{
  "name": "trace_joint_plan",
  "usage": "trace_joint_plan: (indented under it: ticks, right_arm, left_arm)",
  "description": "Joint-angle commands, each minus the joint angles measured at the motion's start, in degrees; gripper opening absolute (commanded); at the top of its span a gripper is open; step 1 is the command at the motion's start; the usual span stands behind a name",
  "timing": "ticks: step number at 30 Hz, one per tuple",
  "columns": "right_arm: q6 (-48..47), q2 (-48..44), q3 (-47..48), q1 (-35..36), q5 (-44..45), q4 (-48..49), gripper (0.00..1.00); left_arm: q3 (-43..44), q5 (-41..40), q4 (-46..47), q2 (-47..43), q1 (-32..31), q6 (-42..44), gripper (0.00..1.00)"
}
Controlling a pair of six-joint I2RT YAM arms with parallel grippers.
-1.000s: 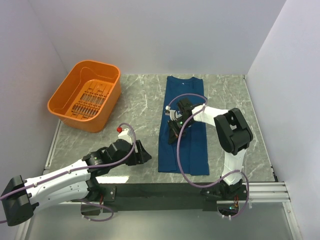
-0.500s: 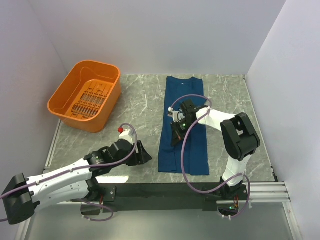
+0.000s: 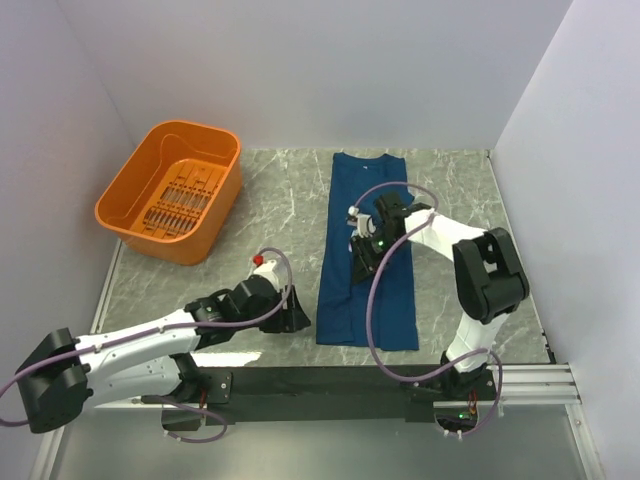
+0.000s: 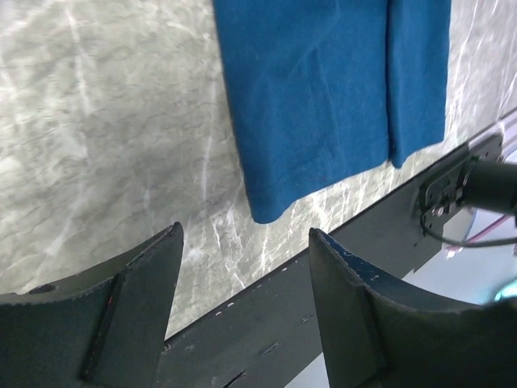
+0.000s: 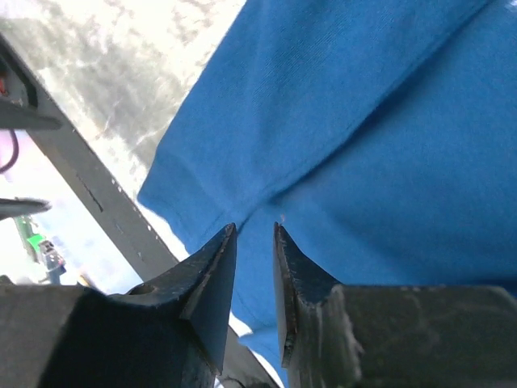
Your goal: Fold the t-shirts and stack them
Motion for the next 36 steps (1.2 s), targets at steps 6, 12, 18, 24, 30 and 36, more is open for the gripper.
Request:
trace_joint_plan:
  ticks: [6,12,18,24,30,36]
  right_arm:
    - [-26.2,-16.2,-0.6,-9.9,-5.8,-11.6,0.32]
    - [-55.4,-36.3,-15.2,-16.8,-4.5,-12.2,0.55]
    - [-69.9,-50.3,-22.1,-16.7,-5.3,-15.0,0.78]
    - [-79.8,-50.6,-22.6,-16.6,-7.2,-24.0,0.73]
    - [-81.2,-52.3,-25.0,-16.7,-5.7,-24.7,0.7]
    - [-78.4,-55.6,-27.4,-16.8,-4.9,-21.6,0.7]
  left_arm:
    - [5.6,3.1,3.3,7.7,-1.1,6.2,0.66]
    - [9.3,0.8,3.4,11.8,-7.8,17.0,0.66]
    - [10.7,-1.3,3.3,7.1,-15.4,37.4,0.69]
    - [11.2,0.2,5.6,7.5,-18.1,56.0,0.71]
    - [13.4,0.2,9.2,18.1,-18.3,63.3,0.67]
    - [17.3,0.2,13.2,27.0,-18.3,65.2,0.62]
